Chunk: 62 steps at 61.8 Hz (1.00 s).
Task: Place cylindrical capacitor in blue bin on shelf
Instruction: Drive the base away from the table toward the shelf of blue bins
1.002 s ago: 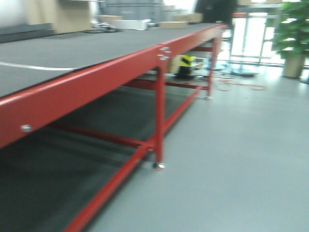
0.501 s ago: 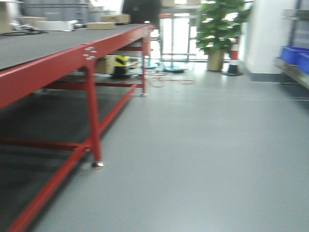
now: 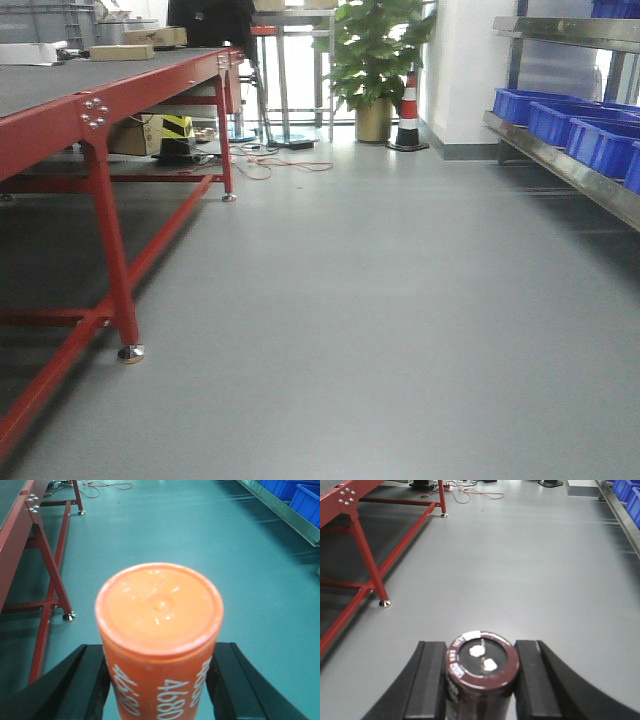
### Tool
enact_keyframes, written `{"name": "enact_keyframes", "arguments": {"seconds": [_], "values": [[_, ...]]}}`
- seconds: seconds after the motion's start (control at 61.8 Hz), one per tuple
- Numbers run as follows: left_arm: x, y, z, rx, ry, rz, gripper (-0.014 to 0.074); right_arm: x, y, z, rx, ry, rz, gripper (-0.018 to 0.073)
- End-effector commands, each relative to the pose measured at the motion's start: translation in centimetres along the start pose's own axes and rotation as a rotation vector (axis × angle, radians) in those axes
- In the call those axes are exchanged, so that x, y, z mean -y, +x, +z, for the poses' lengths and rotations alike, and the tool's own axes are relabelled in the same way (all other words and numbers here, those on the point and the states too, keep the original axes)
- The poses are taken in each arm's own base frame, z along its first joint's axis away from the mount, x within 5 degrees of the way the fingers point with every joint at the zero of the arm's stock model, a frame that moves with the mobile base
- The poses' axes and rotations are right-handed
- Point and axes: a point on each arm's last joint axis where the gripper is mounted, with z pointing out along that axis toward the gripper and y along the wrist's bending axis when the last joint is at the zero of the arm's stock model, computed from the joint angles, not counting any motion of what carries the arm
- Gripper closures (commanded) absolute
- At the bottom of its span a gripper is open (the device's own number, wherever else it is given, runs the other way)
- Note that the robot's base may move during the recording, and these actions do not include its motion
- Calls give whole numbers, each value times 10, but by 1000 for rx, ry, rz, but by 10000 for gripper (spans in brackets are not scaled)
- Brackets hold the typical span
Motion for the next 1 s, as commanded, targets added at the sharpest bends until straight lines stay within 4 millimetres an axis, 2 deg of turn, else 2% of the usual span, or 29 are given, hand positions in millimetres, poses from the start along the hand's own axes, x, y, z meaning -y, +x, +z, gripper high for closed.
{"name": "enact_keyframes", "arguments": {"seconds": [0.0, 0.986], "values": [[1, -1, -2, 17, 5, -4, 707, 0, -2, 0, 20, 2, -2, 721], [0, -1, -2, 17, 3, -3, 707, 0, -2, 0, 21, -3, 2, 721]]}}
